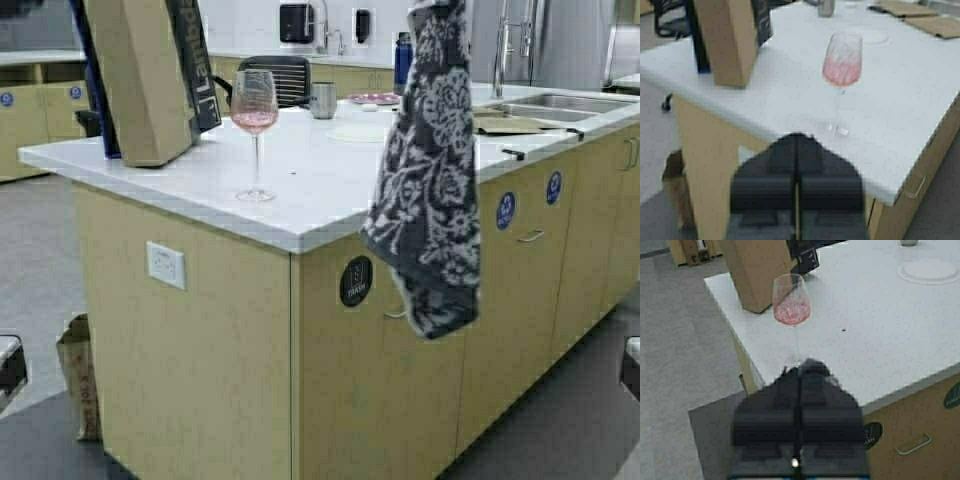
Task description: Get the cloth and wipe up the spill under the wine glass
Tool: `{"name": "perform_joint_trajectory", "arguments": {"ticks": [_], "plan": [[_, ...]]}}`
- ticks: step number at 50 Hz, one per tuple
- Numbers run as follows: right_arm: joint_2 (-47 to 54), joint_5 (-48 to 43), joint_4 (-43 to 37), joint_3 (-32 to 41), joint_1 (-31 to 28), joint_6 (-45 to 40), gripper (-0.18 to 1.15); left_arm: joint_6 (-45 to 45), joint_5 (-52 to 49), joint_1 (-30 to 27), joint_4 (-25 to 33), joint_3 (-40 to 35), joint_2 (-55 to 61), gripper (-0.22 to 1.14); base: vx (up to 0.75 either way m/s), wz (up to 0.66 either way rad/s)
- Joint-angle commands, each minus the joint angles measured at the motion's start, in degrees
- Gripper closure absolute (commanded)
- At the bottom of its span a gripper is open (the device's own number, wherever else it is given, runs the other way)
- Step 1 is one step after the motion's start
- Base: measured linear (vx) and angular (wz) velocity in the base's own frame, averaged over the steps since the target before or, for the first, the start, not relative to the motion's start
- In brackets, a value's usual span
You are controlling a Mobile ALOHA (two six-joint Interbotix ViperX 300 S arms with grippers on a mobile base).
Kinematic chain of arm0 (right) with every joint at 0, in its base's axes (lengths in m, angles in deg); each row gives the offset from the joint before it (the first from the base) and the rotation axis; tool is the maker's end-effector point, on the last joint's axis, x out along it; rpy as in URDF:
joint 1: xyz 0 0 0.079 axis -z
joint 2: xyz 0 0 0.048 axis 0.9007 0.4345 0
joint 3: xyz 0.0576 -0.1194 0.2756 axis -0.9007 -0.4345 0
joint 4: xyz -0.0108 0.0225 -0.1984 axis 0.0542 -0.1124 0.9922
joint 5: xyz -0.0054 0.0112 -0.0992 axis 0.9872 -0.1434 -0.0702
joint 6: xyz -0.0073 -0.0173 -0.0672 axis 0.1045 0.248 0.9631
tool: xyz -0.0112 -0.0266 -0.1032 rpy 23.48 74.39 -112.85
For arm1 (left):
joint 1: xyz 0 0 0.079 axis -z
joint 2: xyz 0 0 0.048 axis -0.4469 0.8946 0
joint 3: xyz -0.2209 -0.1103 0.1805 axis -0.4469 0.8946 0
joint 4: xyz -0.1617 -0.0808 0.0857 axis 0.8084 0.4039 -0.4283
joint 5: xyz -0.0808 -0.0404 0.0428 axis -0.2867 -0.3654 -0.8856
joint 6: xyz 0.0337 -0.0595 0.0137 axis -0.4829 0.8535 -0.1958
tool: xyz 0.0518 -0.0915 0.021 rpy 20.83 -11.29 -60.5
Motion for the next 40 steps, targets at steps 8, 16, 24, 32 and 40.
{"name": "perform_joint_trajectory", "arguments": {"ticks": [8,16,24,32,40], "plan": [[-1.05,-0.88,0.00,1.76,-0.09,0.09,0.91,0.09,-0.09,5.98,-0.35,-11.78,6.94,0.89,0.23,0.03],[-1.05,-0.88,0.00,1.67,-0.09,0.00,0.91,0.09,2.99,8.44,0.44,-13.18,17.49,0.89,0.22,0.07],[-1.05,-0.88,0.00,2.02,-0.09,-0.26,0.91,0.09,10.28,11.60,0.88,-12.13,25.93,0.89,0.21,0.02],[-1.76,-0.88,0.00,1.23,-0.18,-0.26,0.91,0.09,15.82,13.54,2.99,-11.60,34.54,0.89,0.22,0.03],[-1.58,-0.88,-0.09,1.23,-0.18,-0.18,0.91,0.00,21.53,13.97,4.22,-12.13,41.84,0.89,0.21,0.07]]}}
